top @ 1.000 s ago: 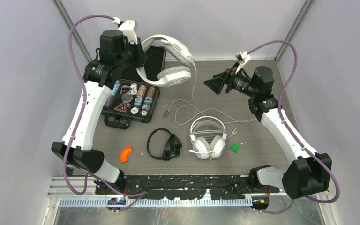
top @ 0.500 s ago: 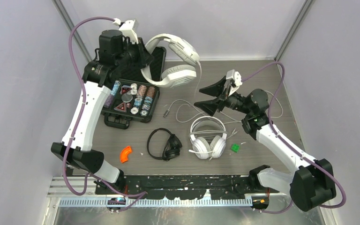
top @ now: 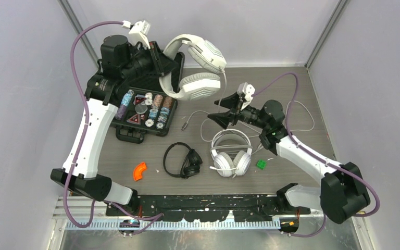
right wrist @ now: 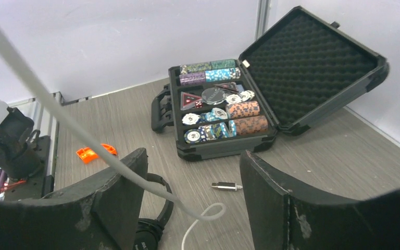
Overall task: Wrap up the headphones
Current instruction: Wrap the headphones cable around the headphones.
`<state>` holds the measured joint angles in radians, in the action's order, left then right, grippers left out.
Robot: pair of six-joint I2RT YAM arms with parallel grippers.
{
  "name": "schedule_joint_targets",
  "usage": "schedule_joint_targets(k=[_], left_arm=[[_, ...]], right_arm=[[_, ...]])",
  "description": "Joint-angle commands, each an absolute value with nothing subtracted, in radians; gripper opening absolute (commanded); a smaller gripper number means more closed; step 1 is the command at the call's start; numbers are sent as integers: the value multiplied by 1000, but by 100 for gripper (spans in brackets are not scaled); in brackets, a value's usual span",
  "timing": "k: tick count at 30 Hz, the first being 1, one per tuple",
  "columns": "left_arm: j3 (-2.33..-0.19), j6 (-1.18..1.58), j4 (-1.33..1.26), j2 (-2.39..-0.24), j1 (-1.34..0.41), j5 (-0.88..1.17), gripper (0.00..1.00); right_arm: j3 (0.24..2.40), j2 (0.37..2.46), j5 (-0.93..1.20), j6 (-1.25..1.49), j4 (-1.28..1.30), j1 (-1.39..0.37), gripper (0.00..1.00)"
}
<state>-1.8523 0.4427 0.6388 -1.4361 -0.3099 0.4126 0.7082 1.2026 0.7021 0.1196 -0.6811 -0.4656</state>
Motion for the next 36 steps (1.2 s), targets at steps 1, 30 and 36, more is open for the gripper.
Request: schedule_joint_targets(k=[1,30,36], left_arm=[[-1824,583,468,-1372,-308,539,0],[-1676,556,493,-1325,-380,1021,0],[-1692,268,772,-1319,-383,1028,0]], right_arm=[[723,1257,673,114,-816,-518,68],[954,1377,558,71,-717,-563,0],[970,1349,524,26,-617,-558,0]])
